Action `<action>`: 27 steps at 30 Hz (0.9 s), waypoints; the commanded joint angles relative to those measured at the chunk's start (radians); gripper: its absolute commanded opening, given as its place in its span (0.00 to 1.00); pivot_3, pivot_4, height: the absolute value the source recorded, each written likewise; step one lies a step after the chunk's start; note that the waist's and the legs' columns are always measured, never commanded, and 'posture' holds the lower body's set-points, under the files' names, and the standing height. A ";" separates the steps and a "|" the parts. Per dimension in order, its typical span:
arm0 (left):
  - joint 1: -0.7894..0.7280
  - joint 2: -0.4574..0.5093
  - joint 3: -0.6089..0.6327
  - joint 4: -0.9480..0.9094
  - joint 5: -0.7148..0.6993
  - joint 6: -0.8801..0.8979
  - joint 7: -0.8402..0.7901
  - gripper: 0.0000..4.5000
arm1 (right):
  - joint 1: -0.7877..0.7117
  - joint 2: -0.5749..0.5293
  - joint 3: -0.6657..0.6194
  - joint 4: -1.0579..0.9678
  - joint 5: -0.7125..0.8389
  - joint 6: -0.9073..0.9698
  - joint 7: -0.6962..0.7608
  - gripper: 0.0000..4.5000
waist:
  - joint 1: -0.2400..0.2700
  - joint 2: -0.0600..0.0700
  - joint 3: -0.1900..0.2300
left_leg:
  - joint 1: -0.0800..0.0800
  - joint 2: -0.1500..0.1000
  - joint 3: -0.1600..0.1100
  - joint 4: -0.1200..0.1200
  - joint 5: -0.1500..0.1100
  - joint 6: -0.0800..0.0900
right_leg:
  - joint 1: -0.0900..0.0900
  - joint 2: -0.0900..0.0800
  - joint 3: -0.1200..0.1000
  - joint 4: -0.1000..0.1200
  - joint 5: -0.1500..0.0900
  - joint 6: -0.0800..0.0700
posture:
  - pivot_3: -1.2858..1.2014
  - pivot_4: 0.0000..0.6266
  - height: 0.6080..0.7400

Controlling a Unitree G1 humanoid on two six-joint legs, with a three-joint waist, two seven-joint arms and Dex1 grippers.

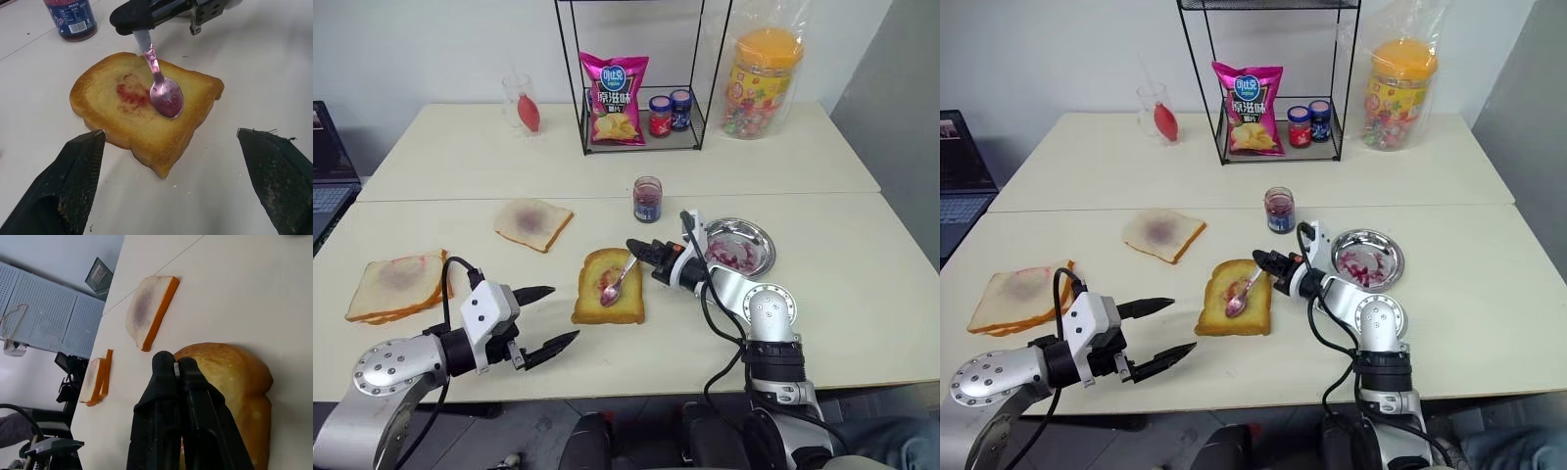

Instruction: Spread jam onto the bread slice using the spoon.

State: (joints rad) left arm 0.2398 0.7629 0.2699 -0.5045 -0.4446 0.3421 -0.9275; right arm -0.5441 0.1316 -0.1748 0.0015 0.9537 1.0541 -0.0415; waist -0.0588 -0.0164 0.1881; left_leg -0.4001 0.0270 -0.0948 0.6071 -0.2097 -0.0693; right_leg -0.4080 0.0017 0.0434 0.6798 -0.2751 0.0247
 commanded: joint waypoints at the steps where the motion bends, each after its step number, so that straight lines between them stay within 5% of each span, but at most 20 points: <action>1: 0.003 0.011 0.021 -0.015 -0.001 -0.018 -0.001 1.00 | -0.077 0.062 -0.023 0.028 0.009 -0.070 -0.010 0.00 | 0.000 0.000 0.000 | 0.000 0.000 0.000 0.000 0.000 0.000 | 0.000 0.000 0.000 0.000 0.000 0.000 | 0.52 0.24 1.00; 10: -0.014 0.015 0.020 -0.001 -0.001 -0.024 -0.008 1.00 | -0.105 0.088 0.025 0.213 -0.085 -0.227 0.026 0.00 | -0.001 0.000 0.000 | 0.000 0.001 0.001 0.000 0.000 0.000 | 0.000 0.001 0.001 0.000 0.000 0.000 | 0.52 0.24 1.00; 27: -0.075 -0.016 0.011 0.030 -0.005 -0.021 0.037 1.00 | -0.127 -0.091 -0.027 -0.024 -0.018 -0.100 0.047 0.00 | 0.001 0.000 0.000 | 0.000 0.001 0.001 0.000 0.000 0.000 | -0.001 0.001 0.001 0.000 0.000 0.000 | 0.52 0.24 1.00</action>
State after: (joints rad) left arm 0.1783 0.7513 0.2705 -0.4697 -0.4447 0.3370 -0.9031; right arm -0.6417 0.0311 -0.1949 0.0375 0.8896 0.9465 -0.0107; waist -0.0582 -0.0161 0.1883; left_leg -0.4004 0.0280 -0.0939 0.6069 -0.2097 -0.0692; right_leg -0.4089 0.0031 0.0440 0.6797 -0.2747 0.0244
